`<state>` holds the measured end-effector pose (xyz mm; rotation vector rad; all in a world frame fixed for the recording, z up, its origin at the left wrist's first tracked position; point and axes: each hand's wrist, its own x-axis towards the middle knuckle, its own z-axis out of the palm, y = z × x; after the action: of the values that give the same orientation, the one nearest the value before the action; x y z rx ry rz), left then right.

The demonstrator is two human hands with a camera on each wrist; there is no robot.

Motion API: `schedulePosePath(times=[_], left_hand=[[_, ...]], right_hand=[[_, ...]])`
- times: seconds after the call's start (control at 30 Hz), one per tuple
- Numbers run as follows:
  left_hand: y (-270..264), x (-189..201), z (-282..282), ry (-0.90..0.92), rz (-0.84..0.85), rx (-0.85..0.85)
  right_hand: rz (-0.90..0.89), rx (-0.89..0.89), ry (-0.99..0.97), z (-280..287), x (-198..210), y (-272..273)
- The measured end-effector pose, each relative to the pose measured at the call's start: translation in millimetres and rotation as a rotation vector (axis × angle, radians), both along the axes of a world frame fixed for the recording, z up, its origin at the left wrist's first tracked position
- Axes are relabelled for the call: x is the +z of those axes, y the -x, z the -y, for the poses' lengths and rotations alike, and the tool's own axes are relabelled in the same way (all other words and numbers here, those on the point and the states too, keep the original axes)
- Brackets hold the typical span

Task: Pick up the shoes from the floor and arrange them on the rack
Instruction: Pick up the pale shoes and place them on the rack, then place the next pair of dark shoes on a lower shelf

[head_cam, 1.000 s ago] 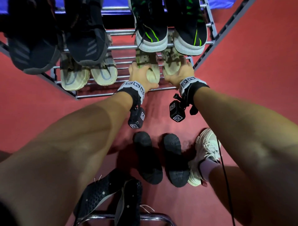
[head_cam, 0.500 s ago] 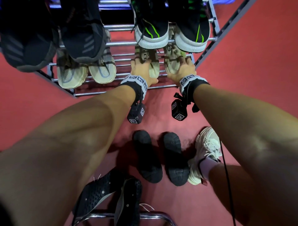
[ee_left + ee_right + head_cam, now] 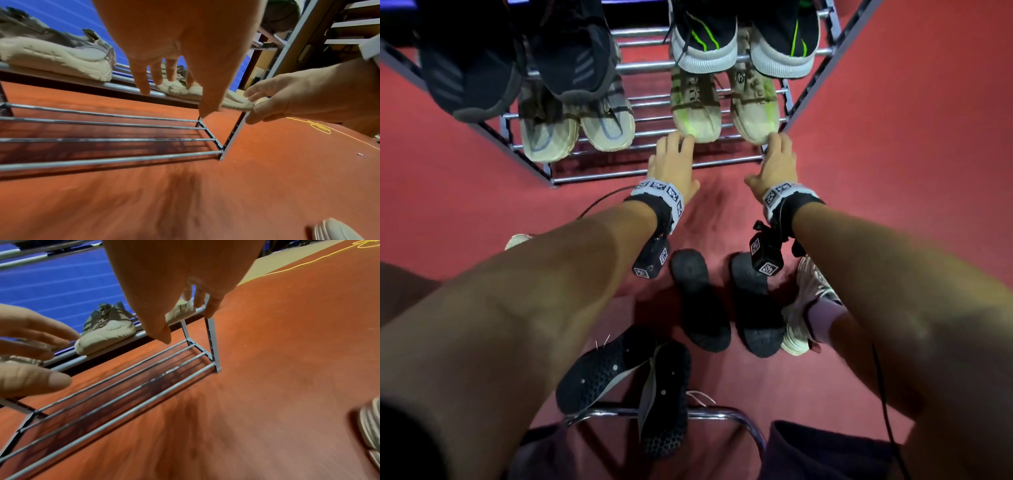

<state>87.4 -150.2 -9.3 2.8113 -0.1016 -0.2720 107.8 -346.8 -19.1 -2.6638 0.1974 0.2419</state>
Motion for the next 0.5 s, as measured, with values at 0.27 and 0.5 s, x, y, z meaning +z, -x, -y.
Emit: schedulePosePath(times=[0.27, 0.5], left_hand=[[49, -33, 8, -0.071, -0.297, -0.231], [90, -80, 19, -0.194, -0.483, -0.438]], right_hand=[[-0.603, 0.056, 0.094, 23, -41, 63], [-0.752, 0.078, 0.126, 36, -91, 99]])
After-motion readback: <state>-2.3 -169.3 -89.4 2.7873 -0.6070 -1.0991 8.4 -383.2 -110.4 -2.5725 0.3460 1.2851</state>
